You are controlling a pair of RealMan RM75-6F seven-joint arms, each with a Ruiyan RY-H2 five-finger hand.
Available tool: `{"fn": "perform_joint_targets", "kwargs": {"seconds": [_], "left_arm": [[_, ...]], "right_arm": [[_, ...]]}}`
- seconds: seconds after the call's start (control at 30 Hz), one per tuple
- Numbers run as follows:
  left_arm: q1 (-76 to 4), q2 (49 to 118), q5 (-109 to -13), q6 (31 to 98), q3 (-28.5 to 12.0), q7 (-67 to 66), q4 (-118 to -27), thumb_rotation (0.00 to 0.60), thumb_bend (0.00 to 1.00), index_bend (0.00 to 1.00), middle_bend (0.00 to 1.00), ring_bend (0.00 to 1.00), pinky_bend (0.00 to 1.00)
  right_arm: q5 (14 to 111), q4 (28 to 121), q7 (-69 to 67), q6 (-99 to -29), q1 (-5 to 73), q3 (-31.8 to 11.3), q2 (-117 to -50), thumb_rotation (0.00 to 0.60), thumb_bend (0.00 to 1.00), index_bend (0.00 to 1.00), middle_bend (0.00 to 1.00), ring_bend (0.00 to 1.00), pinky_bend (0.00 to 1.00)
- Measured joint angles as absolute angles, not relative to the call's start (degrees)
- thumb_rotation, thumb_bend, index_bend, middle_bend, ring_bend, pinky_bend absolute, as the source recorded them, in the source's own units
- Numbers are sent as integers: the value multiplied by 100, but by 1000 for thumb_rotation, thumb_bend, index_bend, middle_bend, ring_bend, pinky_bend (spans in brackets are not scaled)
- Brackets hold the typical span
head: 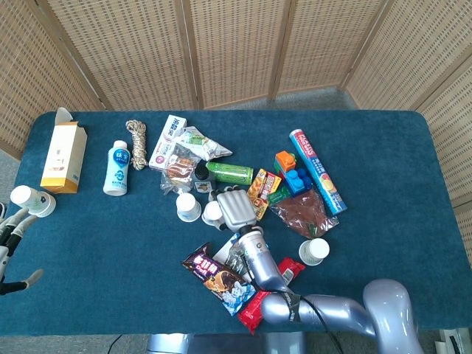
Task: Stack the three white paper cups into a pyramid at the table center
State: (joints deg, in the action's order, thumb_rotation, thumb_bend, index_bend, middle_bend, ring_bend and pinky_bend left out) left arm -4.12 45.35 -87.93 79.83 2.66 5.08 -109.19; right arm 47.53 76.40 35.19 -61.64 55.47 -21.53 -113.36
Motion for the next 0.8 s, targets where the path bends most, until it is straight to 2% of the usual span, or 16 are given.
{"fn": "perform_joint_targets", "kwargs": {"seconds": [0.17, 0.37, 0.43, 0.8], "left_arm": [[-404, 4530, -8801, 7996, 269, 529, -10915, 600, 283, 37, 0, 0, 0], [-403, 4524, -8803, 7995, 270, 538, -10911, 600, 283, 36, 0, 0, 0], [-402, 4525, -8807, 7997, 271, 537, -10909, 600, 282, 36, 0, 0, 0], [-398, 4525, -8830, 8003, 277, 541, -10910, 600, 283, 37, 0, 0, 0]], "right_arm": [[4750, 7621, 3509, -6156, 5560, -2158, -11354, 600, 270, 371, 474, 334, 323], [4789, 7653, 3442, -6147, 5541, -2143, -11330, 600, 169, 101, 418, 302, 323], [4824, 7683, 3398, -6140, 5528, -2135, -11311, 600, 155, 54, 398, 293, 323], [4998, 7969, 3247, -6170, 5428, -2099, -11092, 600, 127, 44, 348, 282, 324]]}}
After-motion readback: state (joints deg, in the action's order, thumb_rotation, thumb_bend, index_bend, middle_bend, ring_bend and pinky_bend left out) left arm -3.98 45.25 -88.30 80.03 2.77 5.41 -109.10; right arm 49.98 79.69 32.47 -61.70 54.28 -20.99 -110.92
